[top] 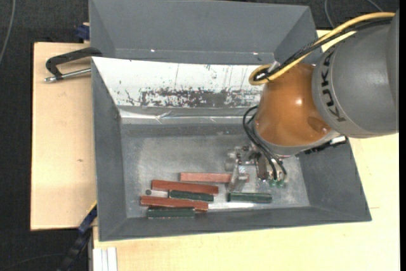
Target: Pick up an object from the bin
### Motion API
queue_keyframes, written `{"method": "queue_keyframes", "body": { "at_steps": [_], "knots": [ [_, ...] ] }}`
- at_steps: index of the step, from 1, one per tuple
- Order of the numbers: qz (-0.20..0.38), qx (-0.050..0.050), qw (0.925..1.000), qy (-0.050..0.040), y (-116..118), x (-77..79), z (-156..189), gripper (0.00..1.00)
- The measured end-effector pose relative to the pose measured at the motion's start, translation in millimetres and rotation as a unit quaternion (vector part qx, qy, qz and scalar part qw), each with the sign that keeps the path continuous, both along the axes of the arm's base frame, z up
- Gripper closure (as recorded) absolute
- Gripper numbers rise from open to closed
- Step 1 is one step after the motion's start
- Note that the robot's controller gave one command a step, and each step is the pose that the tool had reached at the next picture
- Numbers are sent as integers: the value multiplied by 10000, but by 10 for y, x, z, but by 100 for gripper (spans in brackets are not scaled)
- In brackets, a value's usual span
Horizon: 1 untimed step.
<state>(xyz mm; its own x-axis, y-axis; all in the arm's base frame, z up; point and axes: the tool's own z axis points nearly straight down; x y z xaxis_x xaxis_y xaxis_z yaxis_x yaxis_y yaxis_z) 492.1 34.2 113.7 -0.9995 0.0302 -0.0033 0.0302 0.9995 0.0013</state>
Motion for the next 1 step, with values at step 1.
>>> {"method": "queue_keyframes", "body": {
  "at_steps": [1],
  "knots": [
    [-1,0,10000,-1,-1,1,178,100]
  ]
}}
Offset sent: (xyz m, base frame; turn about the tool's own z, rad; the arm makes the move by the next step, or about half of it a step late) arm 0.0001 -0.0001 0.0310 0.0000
